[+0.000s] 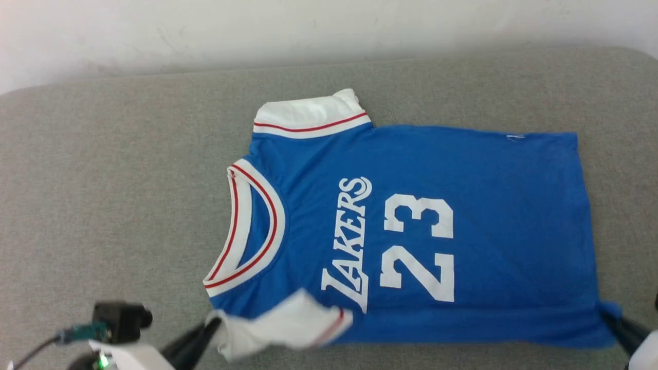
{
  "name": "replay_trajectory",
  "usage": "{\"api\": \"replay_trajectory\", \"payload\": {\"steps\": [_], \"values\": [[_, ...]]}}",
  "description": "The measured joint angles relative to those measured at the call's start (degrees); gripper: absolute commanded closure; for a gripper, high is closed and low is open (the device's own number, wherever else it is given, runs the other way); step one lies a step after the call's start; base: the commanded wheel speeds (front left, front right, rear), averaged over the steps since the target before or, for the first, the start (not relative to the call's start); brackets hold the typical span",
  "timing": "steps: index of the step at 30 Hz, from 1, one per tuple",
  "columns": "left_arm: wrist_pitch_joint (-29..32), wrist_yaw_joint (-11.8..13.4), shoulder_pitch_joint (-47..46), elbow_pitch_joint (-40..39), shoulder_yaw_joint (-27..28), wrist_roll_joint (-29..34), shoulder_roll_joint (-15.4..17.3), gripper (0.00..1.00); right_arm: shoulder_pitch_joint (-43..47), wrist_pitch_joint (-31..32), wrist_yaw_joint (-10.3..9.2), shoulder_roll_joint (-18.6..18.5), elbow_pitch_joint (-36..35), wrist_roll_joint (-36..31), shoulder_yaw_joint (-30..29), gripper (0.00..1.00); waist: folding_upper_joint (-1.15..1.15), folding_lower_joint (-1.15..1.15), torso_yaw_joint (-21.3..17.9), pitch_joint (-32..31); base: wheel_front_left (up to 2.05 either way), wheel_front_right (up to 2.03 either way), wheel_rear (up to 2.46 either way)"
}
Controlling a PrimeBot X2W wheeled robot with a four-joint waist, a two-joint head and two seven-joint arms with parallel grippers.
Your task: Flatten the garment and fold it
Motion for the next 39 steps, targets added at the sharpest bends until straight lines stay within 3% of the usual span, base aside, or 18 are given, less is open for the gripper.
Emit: {"api": "replay_trajectory", "payload": {"steps": [7, 13, 25, 31, 33, 34, 36, 37, 38, 39], "values": [[-0.5, 2.3, -9.8, -3.4, 4.5, 7.7, 1.8, 1.00, -9.1, -1.4, 0.00, -2.1, -3.9, -1.7, -0.4, 1.00, 0.00, 0.01, -0.6, 3.0, 0.00, 0.00, 0.00], [1.5, 1.5, -18.3, -2.5, 6.5, 12.3, 2.0, 1.00, -17.7, -1.2, 0.00, -4.2, -3.7, -3.0, 0.7, 1.00, 0.00, 0.01, -1.3, 6.7, 0.00, 0.00, 0.00], [0.9, -4.3, -24.0, 11.2, 6.5, 13.4, -6.0, 1.00, -27.6, -1.4, 0.00, -4.3, 6.0, -3.3, 7.0, 1.00, 0.00, 0.01, -2.8, 14.5, 0.00, 0.00, 0.00], [0.7, -5.2, -24.1, 17.0, 4.5, 13.8, -9.2, 1.00, -29.2, -3.5, 0.01, -3.8, 10.7, -2.2, 8.6, 1.00, 0.00, 0.00, -2.8, 16.8, 0.00, 0.00, 0.00], [0.5, -5.2, -24.3, 17.9, 4.5, 13.8, -9.9, 0.88, -29.7, -4.0, 0.00, -4.0, 11.4, -1.7, 8.6, 1.00, 0.00, -0.01, -2.5, 17.1, 0.00, 0.00, 0.00], [0.5, -5.2, -24.4, 18.2, 4.5, 13.8, -10.2, 0.76, -29.9, -4.1, 0.00, -4.1, 11.7, -1.6, 8.7, 0.95, 0.00, -0.01, -2.4, 17.2, 0.00, 0.00, 0.00], [0.3, -5.3, -24.6, 18.8, 4.7, 13.7, -11.0, 0.55, -30.3, -4.2, 0.01, -4.2, 12.2, -1.1, 8.6, 0.71, 0.00, -0.01, -2.2, 17.3, 0.00, 0.00, 0.00], [0.0, -5.3, -24.6, 19.0, 4.8, 13.7, -11.3, 0.16, -30.4, -4.2, 0.01, -4.2, 12.3, -0.8, 8.5, 0.60, 0.00, -0.01, -2.1, 17.3, 0.00, 0.00, 0.00], [0.0, -5.3, -24.6, 19.3, 4.8, 13.6, -11.4, 0.00, -30.4, -4.2, 0.01, -4.2, 12.4, -0.6, 8.5, 0.44, 0.00, -0.01, -2.1, 17.1, 0.00, 0.00, 0.00], [-0.1, -5.3, -24.5, 19.5, 4.9, 13.6, -11.6, 0.00, -30.4, -4.2, 0.01, -4.2, 12.6, -0.5, 8.5, 0.00, 0.00, -0.01, -2.1, 16.9, 0.00, 0.00, 0.00]]}}
